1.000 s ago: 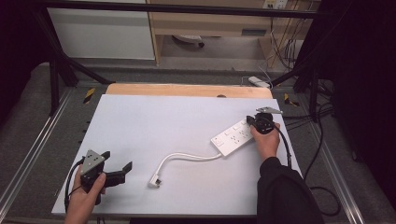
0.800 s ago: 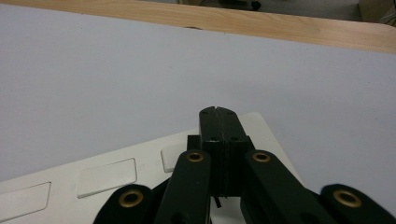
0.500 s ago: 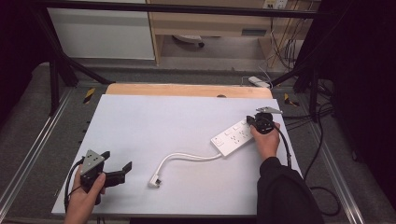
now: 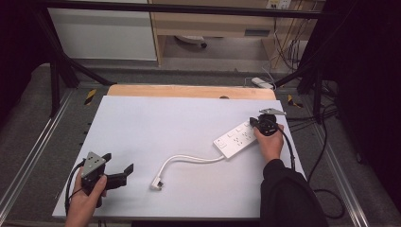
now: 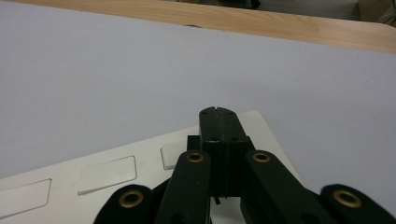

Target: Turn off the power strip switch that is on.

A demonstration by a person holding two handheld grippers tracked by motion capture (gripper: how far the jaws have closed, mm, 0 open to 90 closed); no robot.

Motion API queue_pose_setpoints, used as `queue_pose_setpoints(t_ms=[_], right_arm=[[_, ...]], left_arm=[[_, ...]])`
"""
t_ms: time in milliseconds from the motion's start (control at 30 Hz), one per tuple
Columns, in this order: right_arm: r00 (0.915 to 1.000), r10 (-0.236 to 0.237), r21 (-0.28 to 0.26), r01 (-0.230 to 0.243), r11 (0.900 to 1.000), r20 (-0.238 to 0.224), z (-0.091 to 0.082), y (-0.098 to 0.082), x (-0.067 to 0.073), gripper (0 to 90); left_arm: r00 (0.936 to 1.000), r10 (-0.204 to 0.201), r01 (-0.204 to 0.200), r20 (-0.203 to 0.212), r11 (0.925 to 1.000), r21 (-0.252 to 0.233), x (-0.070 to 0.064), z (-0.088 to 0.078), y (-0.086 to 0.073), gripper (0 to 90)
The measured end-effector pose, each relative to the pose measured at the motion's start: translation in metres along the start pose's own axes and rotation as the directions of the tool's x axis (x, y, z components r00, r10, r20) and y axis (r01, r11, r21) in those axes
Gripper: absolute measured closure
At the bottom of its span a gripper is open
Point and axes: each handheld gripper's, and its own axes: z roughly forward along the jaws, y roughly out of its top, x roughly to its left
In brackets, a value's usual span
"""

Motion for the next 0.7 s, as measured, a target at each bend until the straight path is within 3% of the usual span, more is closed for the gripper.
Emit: queue_pose_setpoints(t_ms=[700], right_arm=[[0.9999, -0.006, -0.009, 0.006, 1.000, -0.016, -0.0033, 0.0030, 0.0056, 90.0]], left_arm=[[1.0000, 0.006, -0.006, 0.000, 1.0000, 0.002, -0.0003, -0.0002, 0.0001, 6.0]])
